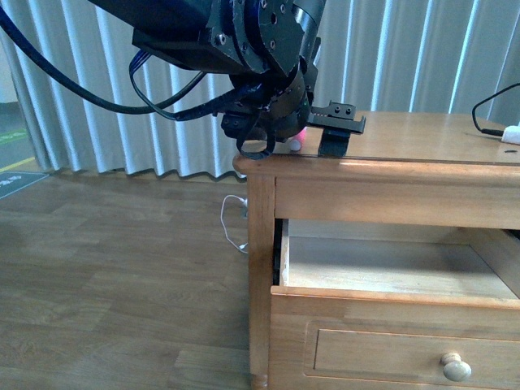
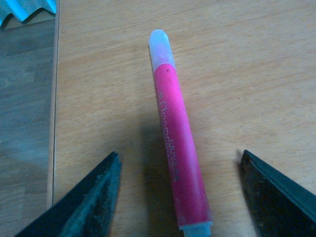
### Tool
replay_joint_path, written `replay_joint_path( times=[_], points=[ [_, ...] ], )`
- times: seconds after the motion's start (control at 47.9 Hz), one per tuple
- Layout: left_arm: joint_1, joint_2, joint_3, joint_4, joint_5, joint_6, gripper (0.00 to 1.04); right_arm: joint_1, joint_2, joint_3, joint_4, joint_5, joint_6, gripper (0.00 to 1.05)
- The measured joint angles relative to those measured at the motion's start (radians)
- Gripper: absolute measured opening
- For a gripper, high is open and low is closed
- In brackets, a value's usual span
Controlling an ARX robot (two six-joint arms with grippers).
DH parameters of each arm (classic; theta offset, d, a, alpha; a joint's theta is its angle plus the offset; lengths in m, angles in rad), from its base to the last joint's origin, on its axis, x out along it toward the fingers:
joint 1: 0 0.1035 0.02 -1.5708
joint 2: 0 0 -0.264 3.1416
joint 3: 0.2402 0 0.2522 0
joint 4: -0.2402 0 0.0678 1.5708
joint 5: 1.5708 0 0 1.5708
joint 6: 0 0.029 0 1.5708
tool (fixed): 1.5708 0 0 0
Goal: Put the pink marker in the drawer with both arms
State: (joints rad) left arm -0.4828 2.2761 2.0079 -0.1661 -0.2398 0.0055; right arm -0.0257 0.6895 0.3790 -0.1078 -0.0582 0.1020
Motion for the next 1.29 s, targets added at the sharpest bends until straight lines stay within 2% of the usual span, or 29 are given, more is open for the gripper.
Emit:
replay_joint_path(
  times=[0.355, 0.396, 0.501, 0.605, 0.751, 0.834, 1.001, 1.126, 1.293],
  points=[
    [-0.002, 0.001, 0.006, -0.016, -0.011, 0.021, 0.19, 0.0, 0.0, 0.0, 0.0, 0.0, 0.0, 0.96],
    [-0.002, 0.0, 0.001, -0.008, -0.01, 0.022, 0.15, 0.0, 0.0, 0.0, 0.0, 0.0, 0.0, 0.96],
    [-0.002, -0.014, -0.033, 0.032, 0.014, 0.035, 0.15, 0.0, 0.0, 0.0, 0.0, 0.0, 0.0, 0.96],
    [0.0, -0.065, -0.13, 0.129, 0.083, 0.079, 0.15, 0.0, 0.0, 0.0, 0.0, 0.0, 0.0, 0.96],
    [-0.009, -0.226, -0.343, 0.261, 0.256, 0.175, 0.15, 0.0, 0.0, 0.0, 0.0, 0.0, 0.0, 0.96],
    [-0.018, -0.333, -0.452, 0.3, 0.369, 0.21, 0.15, 0.0, 0.0, 0.0, 0.0, 0.0, 0.0, 0.96],
    [-0.043, -0.468, -0.626, 0.315, 0.535, 0.291, 0.15, 0.0, 0.0, 0.0, 0.0, 0.0, 0.0, 0.96],
    [-0.06, -0.47, -0.688, 0.289, 0.564, 0.342, 0.15, 0.0, 0.0, 0.0, 0.0, 0.0, 0.0, 0.96],
    [-0.072, -0.419, -0.705, 0.299, 0.537, 0.373, 0.15, 0.0, 0.0, 0.0, 0.0, 0.0, 0.0, 0.96]
  ],
)
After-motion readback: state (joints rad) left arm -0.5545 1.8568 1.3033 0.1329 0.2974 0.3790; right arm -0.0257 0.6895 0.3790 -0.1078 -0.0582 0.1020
